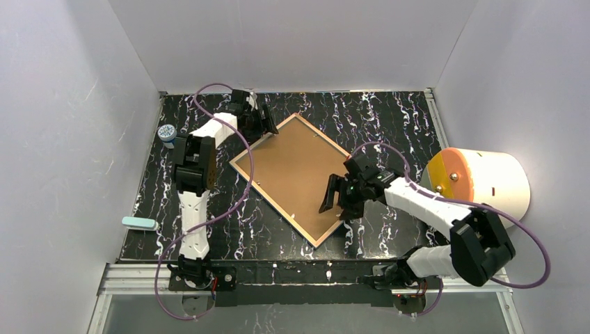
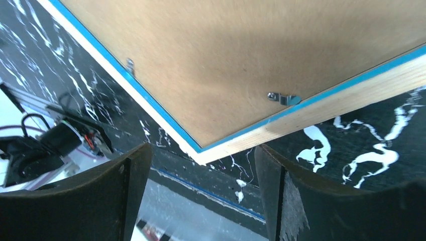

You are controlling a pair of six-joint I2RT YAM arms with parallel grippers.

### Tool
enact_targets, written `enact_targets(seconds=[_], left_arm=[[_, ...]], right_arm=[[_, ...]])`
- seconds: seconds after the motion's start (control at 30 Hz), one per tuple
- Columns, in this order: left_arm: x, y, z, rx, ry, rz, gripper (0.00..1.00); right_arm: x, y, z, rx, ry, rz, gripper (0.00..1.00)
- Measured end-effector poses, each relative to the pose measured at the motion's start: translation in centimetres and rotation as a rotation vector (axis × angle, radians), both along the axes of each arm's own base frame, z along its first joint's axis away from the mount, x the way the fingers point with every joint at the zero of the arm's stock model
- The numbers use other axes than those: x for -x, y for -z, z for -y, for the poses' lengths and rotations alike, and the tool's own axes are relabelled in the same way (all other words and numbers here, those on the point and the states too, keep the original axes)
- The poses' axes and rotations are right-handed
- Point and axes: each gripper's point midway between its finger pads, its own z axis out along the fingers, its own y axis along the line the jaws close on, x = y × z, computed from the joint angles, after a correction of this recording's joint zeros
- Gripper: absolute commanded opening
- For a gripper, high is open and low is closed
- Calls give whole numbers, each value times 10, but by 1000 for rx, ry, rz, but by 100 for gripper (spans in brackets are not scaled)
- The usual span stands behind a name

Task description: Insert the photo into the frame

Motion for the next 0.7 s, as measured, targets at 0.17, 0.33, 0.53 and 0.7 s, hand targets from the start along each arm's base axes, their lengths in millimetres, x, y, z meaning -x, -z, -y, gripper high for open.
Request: enact_targets(seconds=[0.17, 0.33, 0.53, 0.7], left_arm=[[9, 1, -17, -99, -43, -86, 86], [34, 5, -53, -230, -126, -168, 93], [91, -24, -91, -331, -239, -218, 87], [123, -41, -96, -310, -282, -215, 69]], right_arm=[[-35, -29, 5, 5, 16, 140, 81], [-80, -33, -12, 6, -66, 204, 77], [-130, -30, -63, -103, -172, 246, 67], [-154, -33, -102, -227, -228, 263, 60]])
